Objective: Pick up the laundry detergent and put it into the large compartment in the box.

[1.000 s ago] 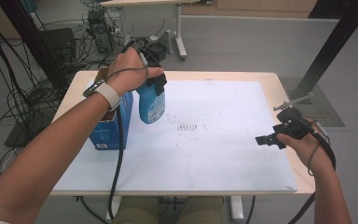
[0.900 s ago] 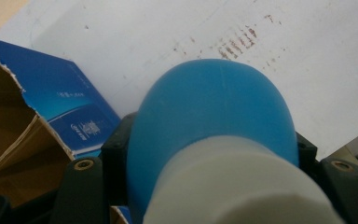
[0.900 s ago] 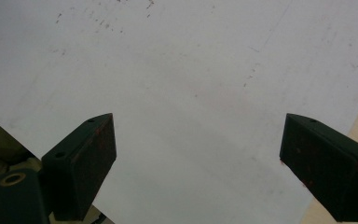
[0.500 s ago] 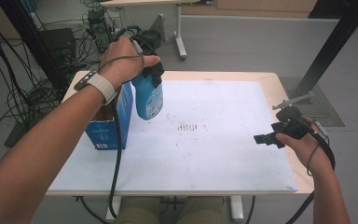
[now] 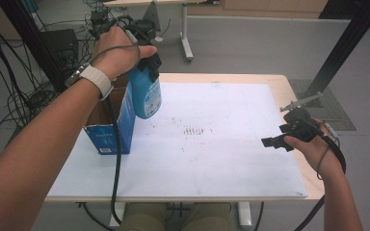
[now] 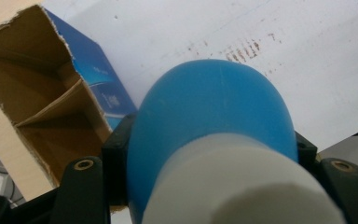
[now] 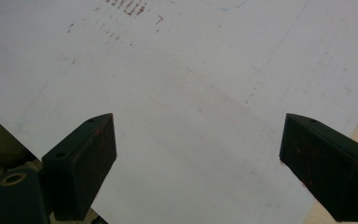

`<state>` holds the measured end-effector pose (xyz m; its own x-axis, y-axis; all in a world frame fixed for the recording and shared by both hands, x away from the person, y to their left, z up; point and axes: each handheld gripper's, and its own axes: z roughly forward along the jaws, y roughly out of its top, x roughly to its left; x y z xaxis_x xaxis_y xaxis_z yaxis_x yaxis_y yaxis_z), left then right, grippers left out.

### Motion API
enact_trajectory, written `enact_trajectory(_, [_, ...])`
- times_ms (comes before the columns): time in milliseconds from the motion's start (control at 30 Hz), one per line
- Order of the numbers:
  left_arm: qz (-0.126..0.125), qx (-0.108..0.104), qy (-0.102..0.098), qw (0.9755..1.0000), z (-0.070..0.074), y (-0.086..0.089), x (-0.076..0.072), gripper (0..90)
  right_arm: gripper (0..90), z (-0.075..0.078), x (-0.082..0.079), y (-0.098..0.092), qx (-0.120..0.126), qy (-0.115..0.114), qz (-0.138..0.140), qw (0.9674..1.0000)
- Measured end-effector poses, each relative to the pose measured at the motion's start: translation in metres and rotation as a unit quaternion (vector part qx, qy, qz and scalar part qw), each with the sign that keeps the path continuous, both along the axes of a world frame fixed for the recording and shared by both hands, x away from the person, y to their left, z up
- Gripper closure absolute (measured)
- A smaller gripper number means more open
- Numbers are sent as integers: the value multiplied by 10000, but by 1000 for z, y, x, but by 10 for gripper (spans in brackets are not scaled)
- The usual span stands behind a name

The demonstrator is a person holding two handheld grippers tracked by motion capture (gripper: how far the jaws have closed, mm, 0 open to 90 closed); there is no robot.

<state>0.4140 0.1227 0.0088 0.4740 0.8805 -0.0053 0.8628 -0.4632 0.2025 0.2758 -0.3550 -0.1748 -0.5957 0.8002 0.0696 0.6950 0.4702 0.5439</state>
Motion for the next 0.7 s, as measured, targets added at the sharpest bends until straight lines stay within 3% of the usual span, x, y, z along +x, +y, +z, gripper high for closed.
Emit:
enact_trajectory(233, [278, -118, -45, 9995, 11, 12, -4, 384, 107, -2, 3, 1, 6, 16, 25, 10000])
enact_trajectory(367, [372, -56, -47, 9993, 17, 15, -4, 383, 107, -2, 4, 1, 11, 5, 44, 10000])
enact_trajectory(700, [720, -147, -45, 9973, 32, 36, -5, 383, 107, -2, 9, 2, 32, -27, 109, 9999])
